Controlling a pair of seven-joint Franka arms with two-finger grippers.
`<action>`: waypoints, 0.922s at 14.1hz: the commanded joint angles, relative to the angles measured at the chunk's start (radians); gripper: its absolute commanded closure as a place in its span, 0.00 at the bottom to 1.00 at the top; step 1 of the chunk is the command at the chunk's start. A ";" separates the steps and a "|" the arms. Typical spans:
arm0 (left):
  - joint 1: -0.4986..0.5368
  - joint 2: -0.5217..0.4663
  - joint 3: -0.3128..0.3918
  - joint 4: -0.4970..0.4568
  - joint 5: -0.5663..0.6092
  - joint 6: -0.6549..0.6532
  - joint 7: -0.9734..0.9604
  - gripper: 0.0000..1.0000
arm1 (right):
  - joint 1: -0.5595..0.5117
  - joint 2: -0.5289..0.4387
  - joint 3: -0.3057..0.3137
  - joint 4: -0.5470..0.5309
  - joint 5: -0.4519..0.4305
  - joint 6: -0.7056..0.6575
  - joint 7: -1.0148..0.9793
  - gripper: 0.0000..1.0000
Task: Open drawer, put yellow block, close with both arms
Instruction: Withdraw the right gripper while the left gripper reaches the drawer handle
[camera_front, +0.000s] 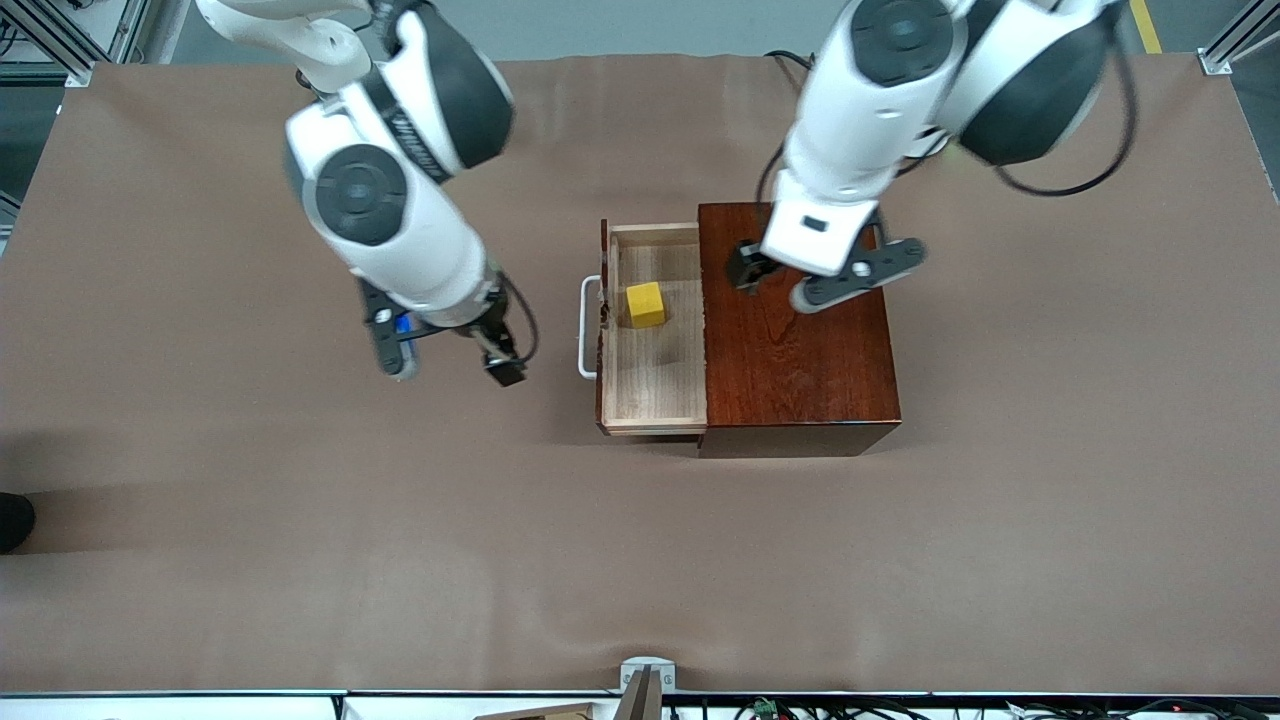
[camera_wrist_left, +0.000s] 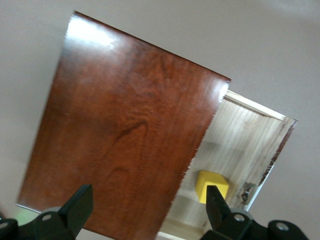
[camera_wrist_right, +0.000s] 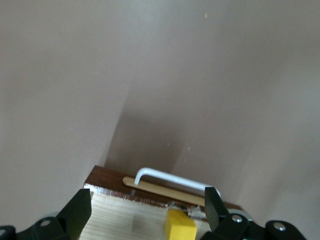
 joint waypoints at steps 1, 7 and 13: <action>-0.091 0.122 0.012 0.120 0.044 0.038 -0.125 0.00 | -0.077 -0.022 0.024 0.013 0.014 -0.034 -0.109 0.00; -0.311 0.254 0.138 0.176 0.104 0.244 -0.366 0.00 | -0.186 -0.063 0.022 0.023 0.039 -0.145 -0.438 0.00; -0.576 0.384 0.377 0.240 0.101 0.363 -0.509 0.00 | -0.255 -0.107 0.012 0.031 0.025 -0.257 -0.873 0.00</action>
